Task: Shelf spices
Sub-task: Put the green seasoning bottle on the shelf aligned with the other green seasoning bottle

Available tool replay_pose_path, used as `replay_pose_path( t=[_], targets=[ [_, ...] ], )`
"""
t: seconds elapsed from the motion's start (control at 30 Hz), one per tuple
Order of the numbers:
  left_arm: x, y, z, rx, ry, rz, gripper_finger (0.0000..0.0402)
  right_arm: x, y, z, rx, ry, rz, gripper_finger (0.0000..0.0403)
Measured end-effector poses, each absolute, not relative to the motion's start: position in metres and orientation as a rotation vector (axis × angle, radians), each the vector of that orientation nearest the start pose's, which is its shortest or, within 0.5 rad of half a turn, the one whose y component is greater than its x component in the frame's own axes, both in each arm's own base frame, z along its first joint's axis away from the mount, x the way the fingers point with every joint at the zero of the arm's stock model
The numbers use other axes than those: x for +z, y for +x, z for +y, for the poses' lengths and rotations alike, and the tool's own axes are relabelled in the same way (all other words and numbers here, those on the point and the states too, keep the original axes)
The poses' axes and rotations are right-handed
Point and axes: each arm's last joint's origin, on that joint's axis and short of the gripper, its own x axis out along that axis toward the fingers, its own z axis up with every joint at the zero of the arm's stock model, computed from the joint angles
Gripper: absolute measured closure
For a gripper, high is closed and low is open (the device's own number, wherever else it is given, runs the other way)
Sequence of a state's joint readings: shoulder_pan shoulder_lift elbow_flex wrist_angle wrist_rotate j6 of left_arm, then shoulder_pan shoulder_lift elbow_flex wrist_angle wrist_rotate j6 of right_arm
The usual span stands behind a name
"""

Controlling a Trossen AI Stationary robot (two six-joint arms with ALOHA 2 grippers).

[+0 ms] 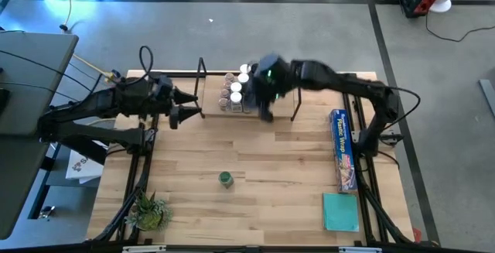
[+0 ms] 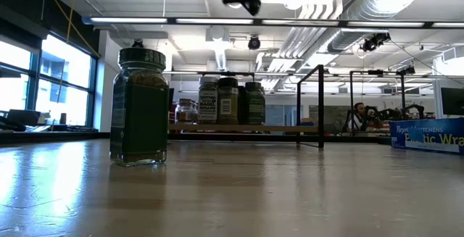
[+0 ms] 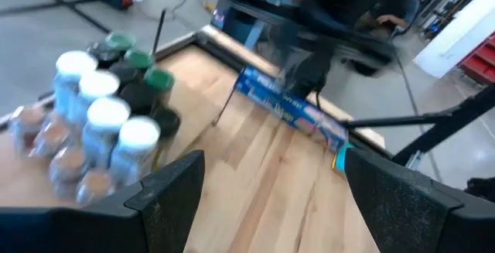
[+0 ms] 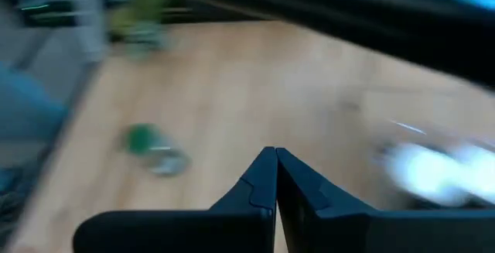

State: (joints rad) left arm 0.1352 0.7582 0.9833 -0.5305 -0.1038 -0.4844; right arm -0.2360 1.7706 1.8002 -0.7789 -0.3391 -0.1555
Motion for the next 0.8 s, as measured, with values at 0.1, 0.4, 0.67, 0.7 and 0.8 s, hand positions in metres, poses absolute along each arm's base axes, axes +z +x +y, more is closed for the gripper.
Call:
replay_pose_path(
  t=[0.1,0.4,0.67,0.7,0.8],
  targets=[
    [0.367,0.128,0.020,0.318,-0.494,0.283,0.0095,0.357,0.388,-0.035,0.283,0.042,0.686,0.0402],
    [0.359,0.090,0.011,0.210,-0.533,0.402,0.0095,0.324,0.428,0.079,0.288,0.271,0.557,0.0338],
    [0.348,0.072,0.006,0.130,-0.479,0.533,0.0095,0.296,0.461,0.151,0.181,0.275,0.614,0.0185],
    [0.347,0.071,0.006,0.117,-0.475,0.545,0.0095,0.293,0.464,0.156,0.123,0.254,0.636,0.0175],
    [0.345,0.068,0.005,0.098,-0.475,0.582,0.0095,0.286,0.470,0.164,-0.075,0.220,0.707,0.0164]
  ],
)
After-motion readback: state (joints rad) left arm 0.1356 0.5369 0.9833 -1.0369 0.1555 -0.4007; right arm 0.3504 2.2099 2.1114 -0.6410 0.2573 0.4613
